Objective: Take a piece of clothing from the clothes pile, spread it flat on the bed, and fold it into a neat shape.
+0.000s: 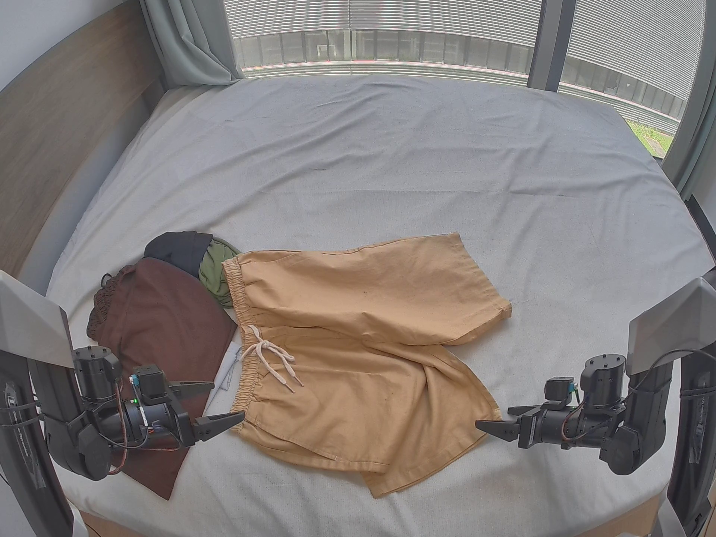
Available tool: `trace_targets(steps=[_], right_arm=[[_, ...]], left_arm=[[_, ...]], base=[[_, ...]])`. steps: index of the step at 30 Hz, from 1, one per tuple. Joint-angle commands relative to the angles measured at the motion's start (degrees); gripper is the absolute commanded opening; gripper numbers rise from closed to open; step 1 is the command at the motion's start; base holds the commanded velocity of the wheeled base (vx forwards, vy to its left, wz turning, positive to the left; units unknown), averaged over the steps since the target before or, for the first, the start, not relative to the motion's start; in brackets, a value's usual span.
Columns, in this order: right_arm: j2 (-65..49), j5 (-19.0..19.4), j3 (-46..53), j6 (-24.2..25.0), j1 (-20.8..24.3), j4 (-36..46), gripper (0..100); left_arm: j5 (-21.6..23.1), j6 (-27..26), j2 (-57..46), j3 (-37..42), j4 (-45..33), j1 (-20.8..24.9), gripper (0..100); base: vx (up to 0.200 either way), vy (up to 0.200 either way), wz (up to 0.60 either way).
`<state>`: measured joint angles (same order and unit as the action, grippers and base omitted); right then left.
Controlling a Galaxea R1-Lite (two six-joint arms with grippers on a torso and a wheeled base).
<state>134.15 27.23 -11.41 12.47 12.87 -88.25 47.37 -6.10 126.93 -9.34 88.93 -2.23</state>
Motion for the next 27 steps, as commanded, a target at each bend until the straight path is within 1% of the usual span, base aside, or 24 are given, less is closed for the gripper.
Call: trace_targets(steps=[1, 4, 5, 17, 22, 27], right_arm=[[1.5, -0.1, -0.5, 0.0, 0.6, 0.0, 100], [1.5, -0.2, -1.0, 0.2, 1.1, 0.0, 100], [1.6, -0.2, -1.2, 0.2, 1.1, 0.0, 0], [1.4, -0.5, -1.4, 0.0, 0.0, 0.0, 0], [-1.9, -0.4, -2.5, -1.0, -3.6, 0.0, 0], [-2.7, -0.4, -4.1, -1.0, -5.4, 0.0, 0]], left_arm=[[0.0, 0.0, 0.2, 0.0, 0.0, -0.1, 100], [0.0, 0.1, 0.2, 0.0, 0.0, -0.1, 100], [0.0, 0.1, 0.2, 0.0, 0.0, -0.1, 100], [0.1, 0.1, 0.3, 0.1, 0.0, 0.0, 100], [0.1, 0.1, 0.3, 0.2, 0.0, 0.0, 100], [0.1, 0.1, 0.3, 0.4, 0.0, 0.2, 100]], base=[[0.0, 0.0, 0.0], [0.0, 0.0, 0.0], [0.0, 0.0, 0.0], [0.0, 0.0, 0.0], [0.0, 0.0, 0.0], [0.0, 0.0, 0.0]])
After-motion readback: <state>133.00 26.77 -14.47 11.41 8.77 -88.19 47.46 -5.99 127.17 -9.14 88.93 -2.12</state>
